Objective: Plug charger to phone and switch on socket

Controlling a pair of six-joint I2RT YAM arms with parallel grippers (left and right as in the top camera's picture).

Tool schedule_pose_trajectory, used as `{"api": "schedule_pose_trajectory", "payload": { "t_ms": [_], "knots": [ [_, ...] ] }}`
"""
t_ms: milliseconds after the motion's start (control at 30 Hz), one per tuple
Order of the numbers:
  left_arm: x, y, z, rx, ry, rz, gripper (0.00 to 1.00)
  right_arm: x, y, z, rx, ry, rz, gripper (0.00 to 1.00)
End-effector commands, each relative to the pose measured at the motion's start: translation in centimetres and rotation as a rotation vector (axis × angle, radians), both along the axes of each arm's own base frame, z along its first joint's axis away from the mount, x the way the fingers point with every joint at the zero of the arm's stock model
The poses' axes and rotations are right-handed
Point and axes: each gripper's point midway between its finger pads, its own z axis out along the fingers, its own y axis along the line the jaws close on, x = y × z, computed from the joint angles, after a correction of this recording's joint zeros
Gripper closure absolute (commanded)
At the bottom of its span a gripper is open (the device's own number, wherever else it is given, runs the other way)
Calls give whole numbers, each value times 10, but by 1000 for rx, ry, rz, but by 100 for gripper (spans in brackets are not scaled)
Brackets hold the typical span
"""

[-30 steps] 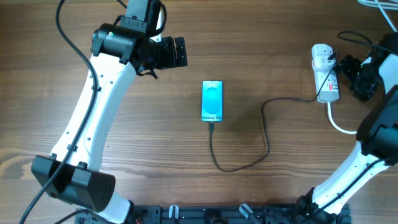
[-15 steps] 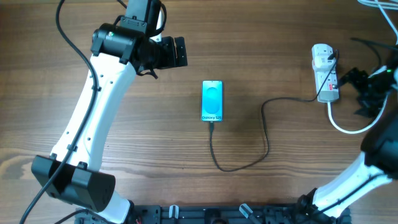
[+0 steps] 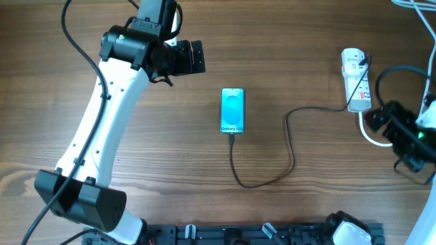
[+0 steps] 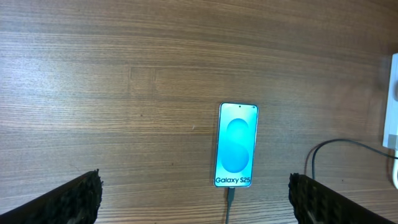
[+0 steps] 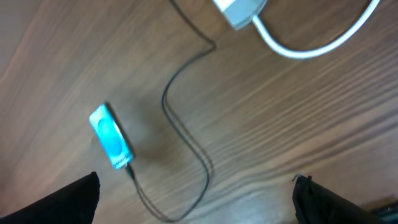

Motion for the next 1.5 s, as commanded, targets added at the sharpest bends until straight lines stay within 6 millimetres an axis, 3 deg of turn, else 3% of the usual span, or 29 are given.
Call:
{"api": "schedule_pose_trajectory", "payload": {
  "t_ms": [0, 200, 267, 400, 600, 700, 767, 833, 900, 933, 1100, 1467],
  "knots": [
    [2, 3, -3, 8, 4, 8, 0, -3, 10, 2, 20, -22, 38, 0],
    [2, 3, -3, 8, 4, 8, 0, 5, 5, -6, 35, 10, 38, 0],
    [2, 3, -3, 8, 4, 8, 0, -3, -13, -17, -42, 95, -2, 0],
    [2, 3, -3, 8, 4, 8, 0, 0, -12, -26, -6, 134, 0, 0],
    [2, 3, -3, 8, 4, 8, 0, 12, -20, -11, -94, 24, 20, 0],
    [2, 3, -3, 8, 4, 8, 0, 24, -2, 13, -164, -107, 106, 0],
    [2, 3, -3, 8, 4, 8, 0, 34, 24, 28, -198, -199, 214, 0],
    [2, 3, -3, 8, 4, 8, 0, 44, 63, 52, -235, -350, 363, 0],
    [2, 3, -3, 8, 4, 8, 0, 43, 84, 63, -256, -468, 434, 0],
    [2, 3, -3, 8, 4, 8, 0, 36, 93, 56, -261, -515, 464, 0],
    [2, 3, -3, 8, 4, 8, 0, 11, 95, 26, -243, -457, 471, 0],
    [2, 3, -3, 8, 4, 8, 0, -1, 95, 37, -261, -514, 466, 0]
  ]
}}
